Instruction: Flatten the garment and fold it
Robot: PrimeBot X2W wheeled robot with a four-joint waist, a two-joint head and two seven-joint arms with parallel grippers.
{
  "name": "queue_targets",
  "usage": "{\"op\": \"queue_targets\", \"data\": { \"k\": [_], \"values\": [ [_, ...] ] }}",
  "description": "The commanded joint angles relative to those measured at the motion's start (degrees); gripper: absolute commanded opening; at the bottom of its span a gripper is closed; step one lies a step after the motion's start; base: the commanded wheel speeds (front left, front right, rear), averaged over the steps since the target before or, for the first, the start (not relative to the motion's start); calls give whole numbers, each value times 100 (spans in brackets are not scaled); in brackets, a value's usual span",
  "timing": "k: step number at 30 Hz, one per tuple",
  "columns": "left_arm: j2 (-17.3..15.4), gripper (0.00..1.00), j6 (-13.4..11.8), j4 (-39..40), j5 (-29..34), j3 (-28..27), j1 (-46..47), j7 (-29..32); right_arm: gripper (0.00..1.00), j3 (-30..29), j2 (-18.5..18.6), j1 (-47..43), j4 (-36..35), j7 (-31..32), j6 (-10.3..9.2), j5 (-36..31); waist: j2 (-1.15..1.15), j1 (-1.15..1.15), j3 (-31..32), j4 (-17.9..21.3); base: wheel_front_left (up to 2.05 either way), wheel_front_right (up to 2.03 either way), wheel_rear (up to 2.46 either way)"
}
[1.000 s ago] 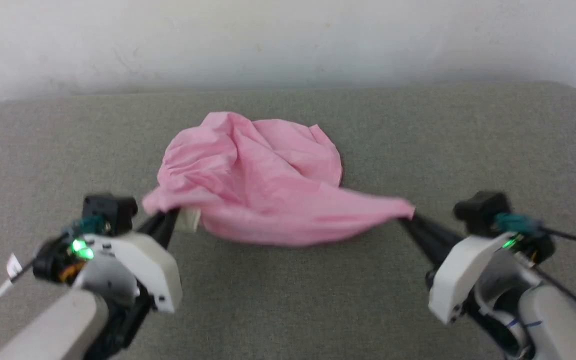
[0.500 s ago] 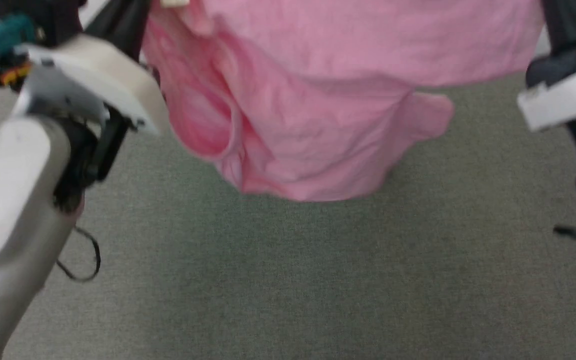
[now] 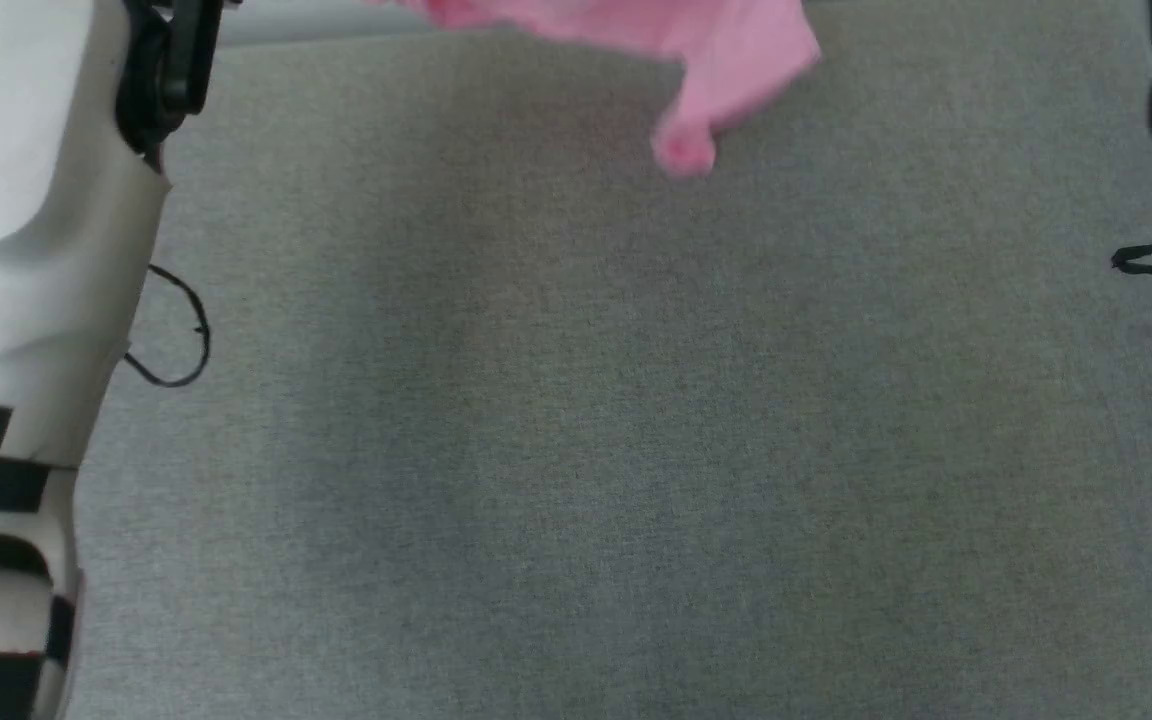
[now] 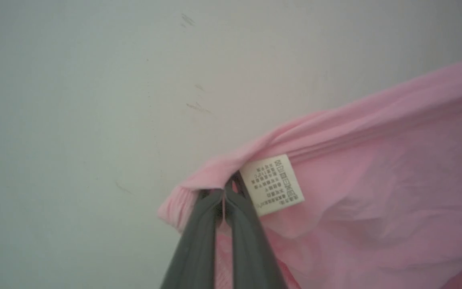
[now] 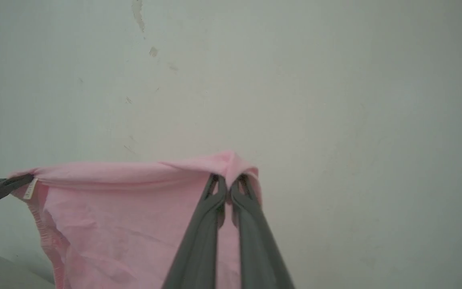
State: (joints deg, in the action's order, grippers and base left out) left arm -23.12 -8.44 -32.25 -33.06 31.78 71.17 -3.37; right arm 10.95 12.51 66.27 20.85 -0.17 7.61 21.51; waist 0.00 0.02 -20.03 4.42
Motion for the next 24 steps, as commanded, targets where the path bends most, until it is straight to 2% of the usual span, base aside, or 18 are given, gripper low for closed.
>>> {"op": "queue_targets", "data": {
  "k": [1,8,14,20,24],
  "values": [
    [30,0,34,-206,34,-24,63,-141,0,28,-2,89,157,-127,-12,49,0,-2,-165,97,0,0,0],
    [480,0,395,-1538,-225,-77,-143,-835,0,797,-223,-112,1379,-577,-12,474,0,-2,-205,91,0,0,0],
    [863,0,748,-2282,-581,-206,-1005,-1090,0,1465,-310,-881,2116,-914,-12,971,0,-2,-36,23,0,0,0],
    [1042,0,993,-2219,-756,-400,-2312,-1158,0,2051,-127,-2029,2046,-1183,-12,1407,0,-2,423,-37,0,0,0],
    [1020,0,913,-1519,-611,-490,-3396,-1161,0,2201,149,-2990,1551,-1305,-12,1477,0,-2,818,-42,0,0,0]
  ]
}}
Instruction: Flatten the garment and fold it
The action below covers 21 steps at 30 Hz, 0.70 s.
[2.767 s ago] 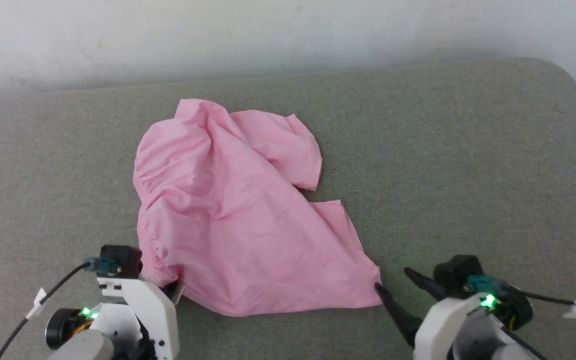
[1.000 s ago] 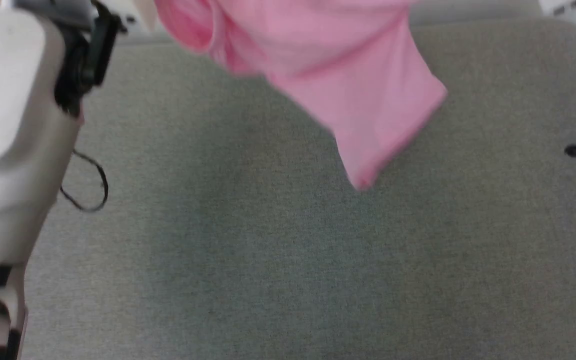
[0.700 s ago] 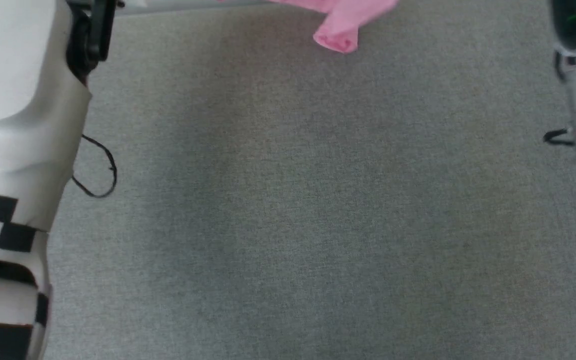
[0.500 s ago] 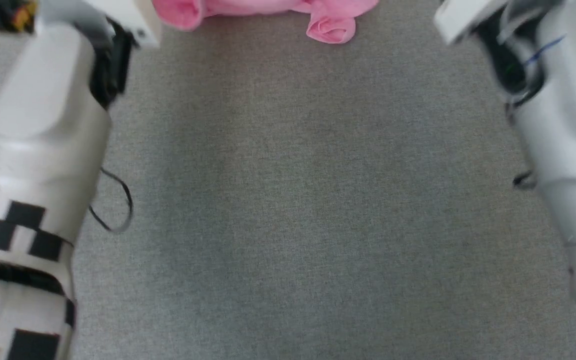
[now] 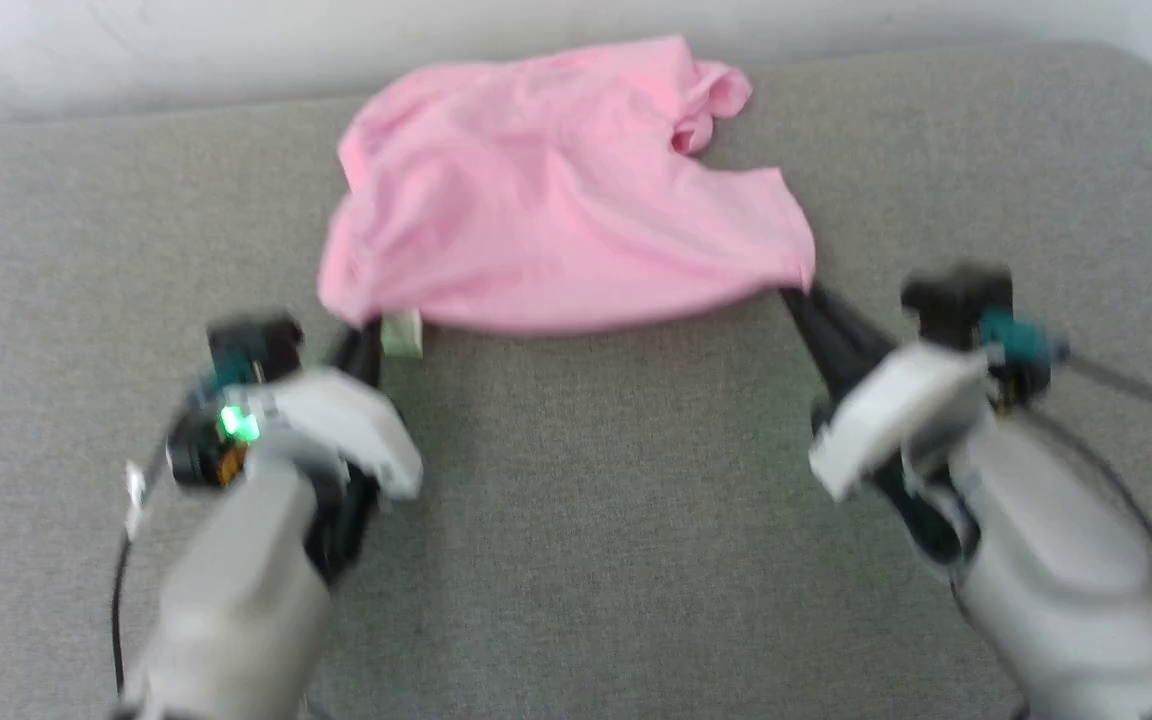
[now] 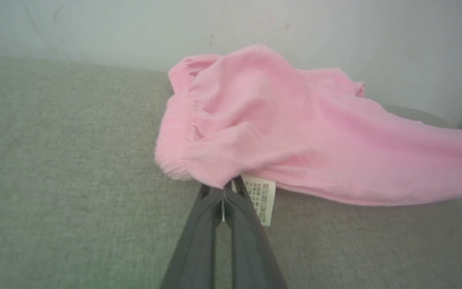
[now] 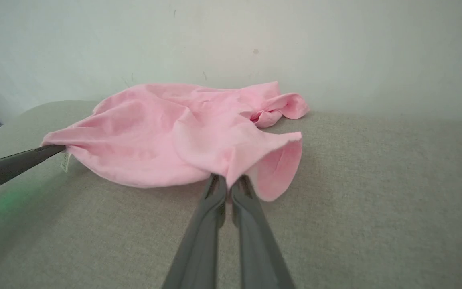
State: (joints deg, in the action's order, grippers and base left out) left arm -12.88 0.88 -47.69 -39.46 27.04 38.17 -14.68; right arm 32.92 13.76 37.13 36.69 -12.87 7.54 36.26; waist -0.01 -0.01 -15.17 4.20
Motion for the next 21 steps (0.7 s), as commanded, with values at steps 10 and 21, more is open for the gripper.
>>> {"op": "queue_targets", "data": {
  "k": [10,21],
  "values": [
    [-600,0,-1151,3013,121,76,-2819,643,0,-1073,389,-2916,-2218,759,-5,-651,1,1,912,109,0,0,0],
    [-1522,0,-2432,5992,117,78,-4715,1942,0,-2388,-312,-5305,-4975,2654,-5,-1473,1,1,1079,52,0,0,0]
  ]
}}
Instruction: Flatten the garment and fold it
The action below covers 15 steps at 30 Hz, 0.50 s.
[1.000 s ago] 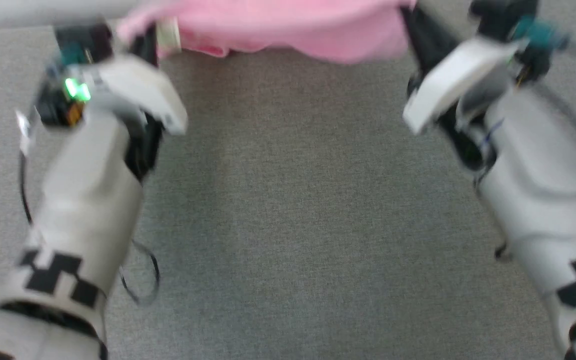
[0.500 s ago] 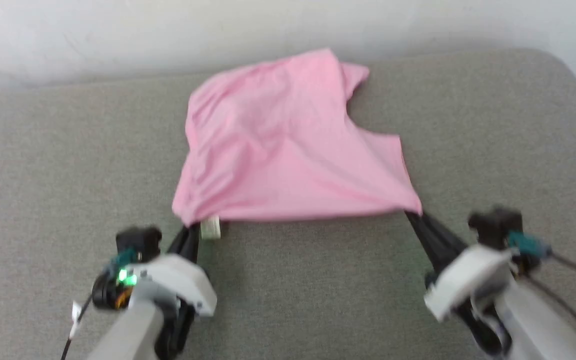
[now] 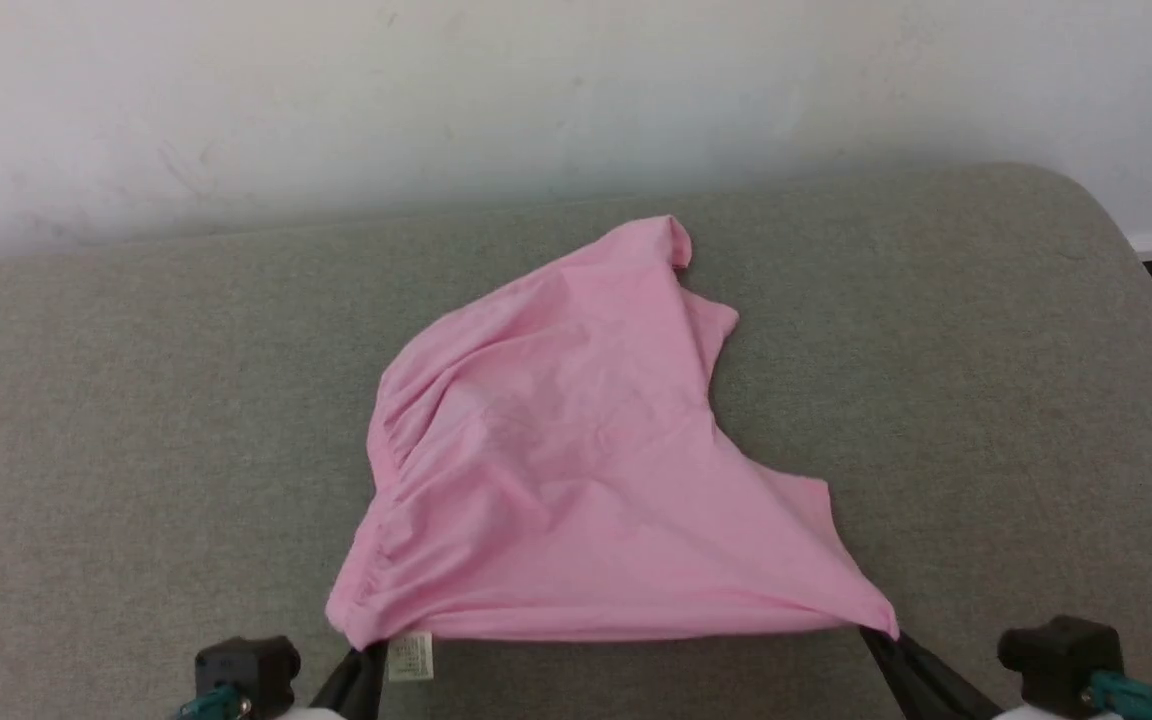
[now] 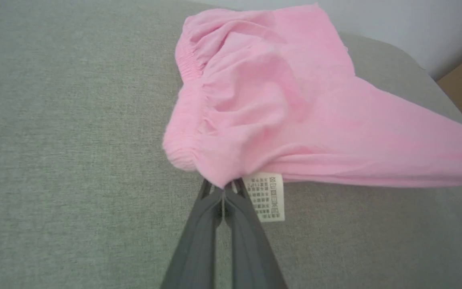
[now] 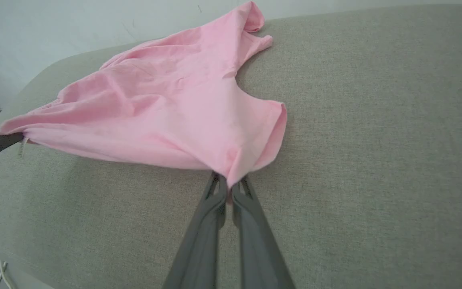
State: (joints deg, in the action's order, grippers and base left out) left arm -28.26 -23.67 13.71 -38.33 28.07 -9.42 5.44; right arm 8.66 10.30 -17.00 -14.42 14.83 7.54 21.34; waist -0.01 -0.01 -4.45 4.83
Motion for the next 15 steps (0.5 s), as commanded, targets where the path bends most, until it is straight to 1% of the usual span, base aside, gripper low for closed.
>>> {"op": "queue_targets", "data": {
  "k": [1,4,6,8,11,15],
  "values": [
    [-52,0,-58,52,5,-29,-58,22,0,-47,-25,-36,-87,33,-5,-47,1,1,8,-26,0,0,0],
    [-215,0,-168,461,-14,-85,-173,200,0,-236,-145,-241,-634,336,-5,-182,1,1,-15,-87,0,0,0],
    [-284,0,-119,545,-40,-108,-85,284,0,-322,-203,-204,-854,432,-5,-219,1,1,-50,-150,0,0,0],
    [-325,0,-11,484,-70,-134,120,347,0,-393,-187,2,-945,449,-5,-273,1,1,-111,-191,0,0,0],
    [-284,0,227,245,-128,-134,605,424,0,-372,-49,568,-780,461,-5,-257,1,1,-243,-255,0,0,0],
    [-156,0,559,-247,-219,-158,1434,526,0,-183,200,1724,-136,496,-5,-61,1,1,-554,-330,0,0,0]
  ]
}}
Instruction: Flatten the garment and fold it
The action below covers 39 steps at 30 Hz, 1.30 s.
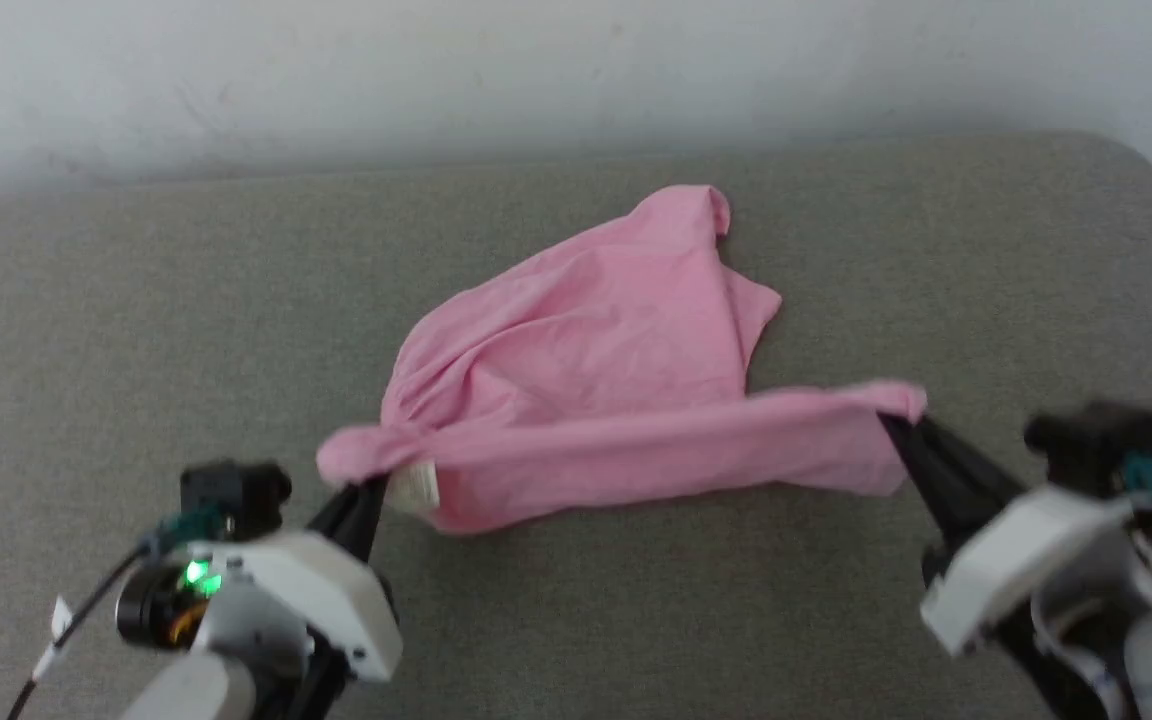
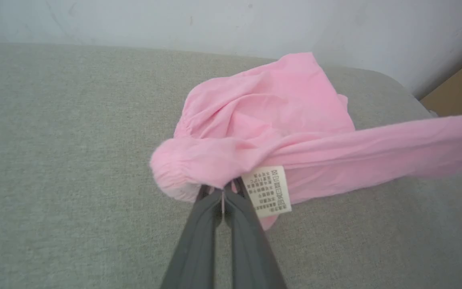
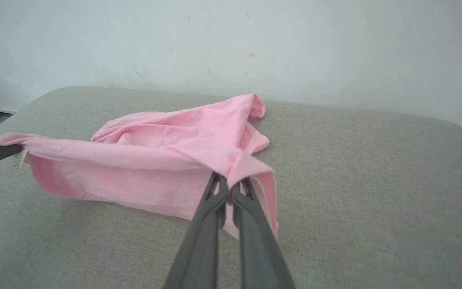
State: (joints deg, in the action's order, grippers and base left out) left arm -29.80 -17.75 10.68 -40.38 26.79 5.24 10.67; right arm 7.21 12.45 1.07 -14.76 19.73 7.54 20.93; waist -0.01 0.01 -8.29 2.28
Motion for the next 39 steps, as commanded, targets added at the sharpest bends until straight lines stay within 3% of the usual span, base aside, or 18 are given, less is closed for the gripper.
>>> {"op": "queue_targets", "data": {
  "k": [1,8,13,24,26,27,28,29,30,31,35,39],
  "values": [
    [43,0,48,-98,-31,-29,184,23,0,28,45,244,137,20,-5,58,1,-1,-244,-95,0,0,0],
    [466,0,558,-1085,-106,62,1631,117,0,454,300,2477,1839,-202,-5,535,1,-1,-919,-391,0,0,0],
    [743,0,784,-1741,-79,84,2443,19,0,804,378,3765,3024,-463,-5,791,1,-1,-1318,-602,0,0,0],
    [1243,0,1084,-2927,-204,101,3145,-313,2,1479,303,5211,5269,-1473,-5,1094,1,-1,-1672,-801,0,0,0],
    [1320,0,1175,-3067,-255,119,3177,-365,61,1607,260,5317,5613,-1672,-5,1139,1,-1,-1687,-801,0,0,0],
    [1382,20,1254,-3113,-319,117,3180,-405,97,1682,242,5361,5755,-1791,-5,1168,1,-1,-1689,-802,0,0,0],
    [1447,40,1336,-3164,-399,114,3167,-428,100,1725,242,5392,5892,-1970,-5,1172,1,-1,-1673,-803,0,0,0],
    [1474,48,1386,-3231,-426,133,3145,-441,100,1789,212,5390,6044,-2101,-5,1200,1,-1,-1643,-795,0,0,0],
    [1486,93,1400,-3289,-428,141,3113,-481,100,1872,169,5380,6162,-2220,-5,1234,1,-1,-1613,-777,0,0,0],
    [1512,100,1410,-3336,-449,135,3073,-528,100,1943,147,5374,6245,-2402,-5,1248,1,-1,-1579,-764,0,0,0],
    [1530,100,1370,-3415,-419,104,2886,-812,100,2214,105,5242,6426,-3162,-5,1262,1,-1,-1353,-715,0,0,0],
    [1387,100,1179,-3233,-264,54,2619,-1111,100,2330,178,4986,6148,-3450,-5,1113,1,-1,-1069,-637,0,0,0]
  ]
}}
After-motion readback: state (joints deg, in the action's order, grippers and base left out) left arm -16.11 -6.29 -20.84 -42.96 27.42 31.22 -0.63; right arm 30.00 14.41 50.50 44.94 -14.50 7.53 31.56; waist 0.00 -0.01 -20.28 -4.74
